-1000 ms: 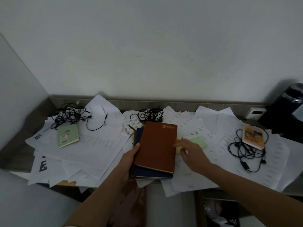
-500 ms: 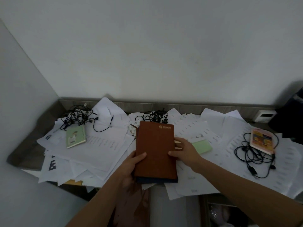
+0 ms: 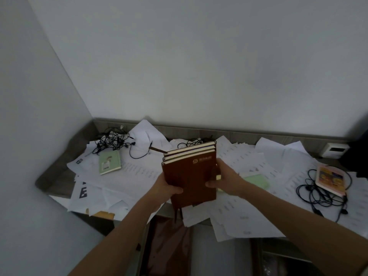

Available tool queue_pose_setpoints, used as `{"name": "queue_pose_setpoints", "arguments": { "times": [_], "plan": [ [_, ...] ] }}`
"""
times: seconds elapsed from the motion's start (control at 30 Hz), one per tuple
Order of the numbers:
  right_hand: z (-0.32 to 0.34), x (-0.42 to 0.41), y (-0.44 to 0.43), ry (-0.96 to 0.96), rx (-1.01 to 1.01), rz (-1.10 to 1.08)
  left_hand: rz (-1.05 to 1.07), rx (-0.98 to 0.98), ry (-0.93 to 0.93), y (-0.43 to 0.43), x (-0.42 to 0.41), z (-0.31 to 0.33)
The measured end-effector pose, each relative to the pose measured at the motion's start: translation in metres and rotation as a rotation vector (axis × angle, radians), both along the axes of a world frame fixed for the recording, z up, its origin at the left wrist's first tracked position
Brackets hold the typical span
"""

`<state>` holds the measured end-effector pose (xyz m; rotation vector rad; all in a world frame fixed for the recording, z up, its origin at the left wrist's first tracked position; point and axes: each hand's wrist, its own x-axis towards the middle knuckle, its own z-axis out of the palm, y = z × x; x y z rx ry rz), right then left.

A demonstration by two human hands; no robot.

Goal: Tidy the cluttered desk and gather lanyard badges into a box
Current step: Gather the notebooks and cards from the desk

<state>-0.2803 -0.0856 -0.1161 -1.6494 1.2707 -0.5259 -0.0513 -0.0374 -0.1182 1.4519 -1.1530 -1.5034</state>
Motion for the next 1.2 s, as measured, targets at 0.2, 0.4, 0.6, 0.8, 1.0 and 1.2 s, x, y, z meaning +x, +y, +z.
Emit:
{"name": "queue_pose_setpoints", "arguments": {
  "times": [0.2, 0.4, 0.6, 0.8, 1.0, 1.2],
  "plan": [
    [-0.005, 0.004, 0.01, 0.063, -0.032, 0.022, -0.044, -0.014, -0.099, 0.012, -0.001, -0.004],
    [0.011, -0.005, 0.028, -0.114, 0.137, -0.044, -0.283, 0.059, -0.096, 0.022, 0.018, 0.013],
    [-0.01, 0.001, 0.076, -0.372, 0.432, -0.283, -0.402, 0.263, 0.07, 0.055, 0.027, -0.001],
    [-0.038, -0.014, 0.114, -0.235, 0.715, -0.271, -0.129, 0.435, 0.195, 0.084, 0.05, -0.039],
    [-0.066, 0.001, 0.134, -0.138, 0.84, -0.057, 0.107, 0.38, -0.338, 0.123, 0.079, -0.09],
    [-0.093, 0.026, 0.139, -0.056, 0.95, 0.021, 0.056, 0.357, -0.57, 0.155, 0.103, -0.137]
  ]
}}
